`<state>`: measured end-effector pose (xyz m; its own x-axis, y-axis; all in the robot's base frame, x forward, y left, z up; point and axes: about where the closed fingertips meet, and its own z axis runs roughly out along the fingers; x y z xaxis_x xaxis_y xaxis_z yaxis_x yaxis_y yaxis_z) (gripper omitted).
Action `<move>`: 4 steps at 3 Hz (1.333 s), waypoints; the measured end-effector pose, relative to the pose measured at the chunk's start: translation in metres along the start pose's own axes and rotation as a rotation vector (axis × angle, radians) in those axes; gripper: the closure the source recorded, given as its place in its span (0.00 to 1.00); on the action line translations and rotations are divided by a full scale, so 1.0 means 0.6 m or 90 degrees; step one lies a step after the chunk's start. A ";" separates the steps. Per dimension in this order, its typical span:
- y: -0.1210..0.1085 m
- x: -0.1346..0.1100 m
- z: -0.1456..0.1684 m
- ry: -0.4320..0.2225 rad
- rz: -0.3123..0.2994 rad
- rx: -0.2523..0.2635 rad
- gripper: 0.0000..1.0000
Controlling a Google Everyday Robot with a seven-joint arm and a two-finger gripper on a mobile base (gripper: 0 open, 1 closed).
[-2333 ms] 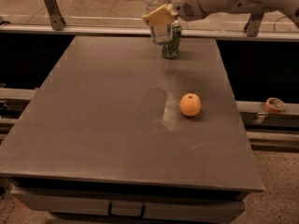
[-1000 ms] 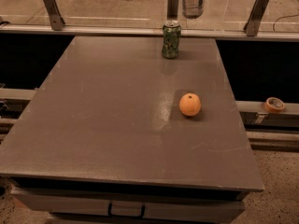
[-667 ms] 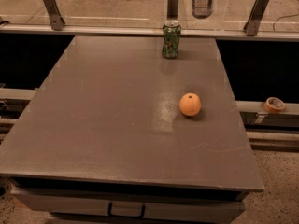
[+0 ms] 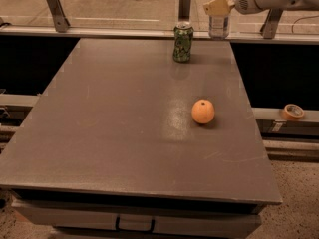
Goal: Move blue plastic bottle near green can
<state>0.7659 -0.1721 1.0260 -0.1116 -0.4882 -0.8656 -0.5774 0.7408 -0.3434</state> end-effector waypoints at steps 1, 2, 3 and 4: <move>0.006 0.034 0.035 0.014 0.047 -0.013 1.00; 0.015 0.063 0.053 0.033 0.085 -0.019 1.00; 0.024 0.090 0.060 0.059 0.112 -0.020 0.82; 0.035 0.108 0.065 0.065 0.137 -0.024 0.58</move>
Offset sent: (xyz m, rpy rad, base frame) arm 0.0182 -0.0014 -0.0705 0.1225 0.1796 -0.0770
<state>0.7779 -0.1699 0.9484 -0.3147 -0.3666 -0.8755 -0.5615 0.8156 -0.1397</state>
